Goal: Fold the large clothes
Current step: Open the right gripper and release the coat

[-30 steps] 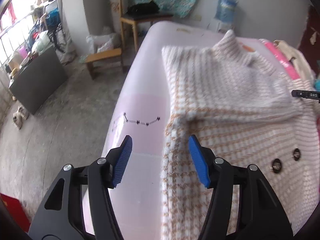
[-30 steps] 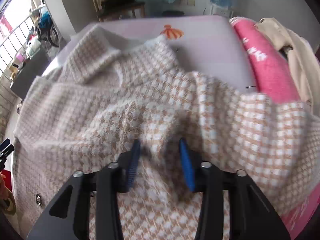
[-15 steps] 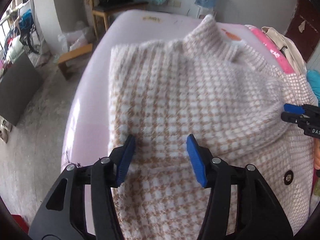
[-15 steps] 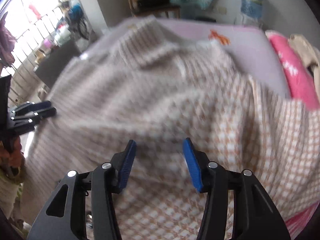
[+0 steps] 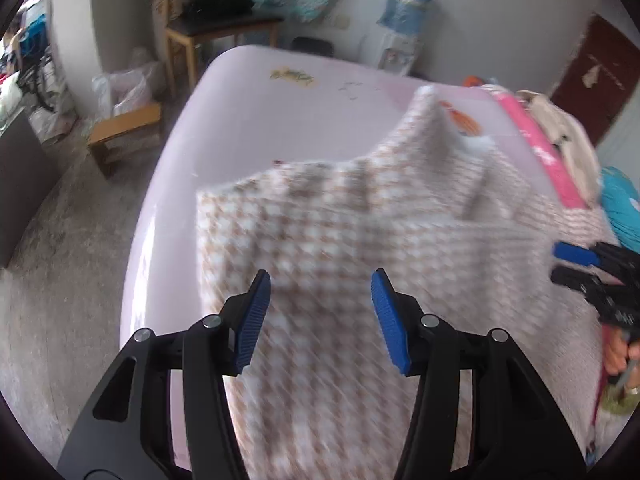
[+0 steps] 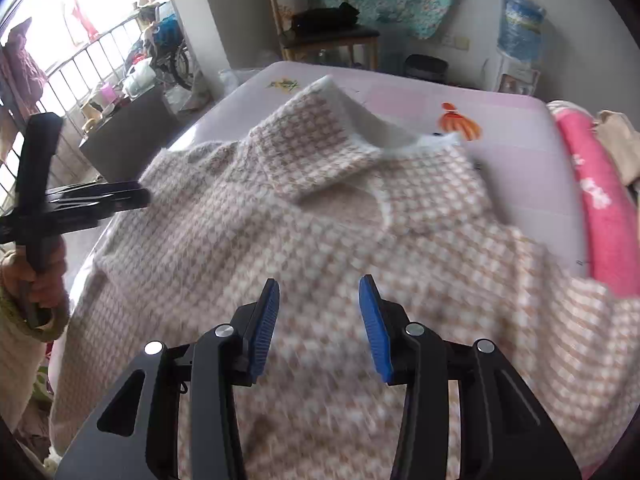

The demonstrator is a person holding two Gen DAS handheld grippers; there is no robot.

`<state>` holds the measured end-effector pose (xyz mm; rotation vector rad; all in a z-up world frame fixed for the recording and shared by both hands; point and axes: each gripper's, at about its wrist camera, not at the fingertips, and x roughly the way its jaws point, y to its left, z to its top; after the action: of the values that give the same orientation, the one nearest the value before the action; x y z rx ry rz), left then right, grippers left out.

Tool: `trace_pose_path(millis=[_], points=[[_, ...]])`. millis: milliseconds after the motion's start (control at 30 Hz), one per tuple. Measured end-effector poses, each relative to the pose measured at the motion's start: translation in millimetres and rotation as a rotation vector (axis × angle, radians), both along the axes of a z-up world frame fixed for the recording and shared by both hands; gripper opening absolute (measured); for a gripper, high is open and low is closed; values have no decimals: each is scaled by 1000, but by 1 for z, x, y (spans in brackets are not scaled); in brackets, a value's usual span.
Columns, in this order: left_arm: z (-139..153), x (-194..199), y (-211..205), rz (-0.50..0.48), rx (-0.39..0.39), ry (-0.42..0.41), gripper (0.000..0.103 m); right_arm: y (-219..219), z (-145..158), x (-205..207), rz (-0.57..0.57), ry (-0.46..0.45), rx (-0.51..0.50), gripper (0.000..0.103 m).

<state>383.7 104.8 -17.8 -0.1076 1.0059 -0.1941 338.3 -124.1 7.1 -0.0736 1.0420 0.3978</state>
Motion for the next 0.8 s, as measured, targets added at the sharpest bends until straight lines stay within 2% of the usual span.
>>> trace_pose_path(millis=[67, 100, 133, 167, 200, 233, 300, 333, 367, 400, 500, 633, 733, 800], points=[[-11, 15, 12, 49, -11, 5, 50, -5, -15, 10, -19, 26, -28, 41], [-13, 18, 17, 62, -33, 5, 50, -11, -23, 12, -39, 37, -52, 41], [-14, 20, 23, 71, -74, 3, 50, -23, -27, 14, -51, 48, -35, 40], [-14, 20, 28, 75, -101, 2, 50, -34, -25, 12, -50, 51, 18, 38], [-14, 20, 31, 77, -121, 2, 50, -43, -23, 11, -60, 66, 39, 29], [-14, 20, 34, 79, -141, 0, 50, -52, -20, 9, -83, 81, 46, 26], [-15, 20, 37, 82, -160, -6, 50, -58, -12, 7, -119, 95, 28, 28], [-15, 20, 37, 83, -159, -9, 50, -56, -6, 5, -153, 76, -42, 29], [-16, 20, 37, 85, -156, -14, 50, -51, 0, 5, -153, 53, -69, 29], [-15, 19, 36, 87, -151, -18, 50, -48, 4, 4, -136, 45, -52, 29], [-15, 19, 32, 92, -128, -25, 50, -10, 14, 8, -67, 13, -17, 30], [-14, 20, 32, 101, -120, -24, 50, 77, 4, 16, 123, -24, -16, 31], [-14, 20, 31, 101, -108, -24, 50, 113, -10, 21, 186, -20, -32, 31], [-14, 19, 31, 106, -103, -22, 50, 114, -22, 25, 181, -5, -72, 31]])
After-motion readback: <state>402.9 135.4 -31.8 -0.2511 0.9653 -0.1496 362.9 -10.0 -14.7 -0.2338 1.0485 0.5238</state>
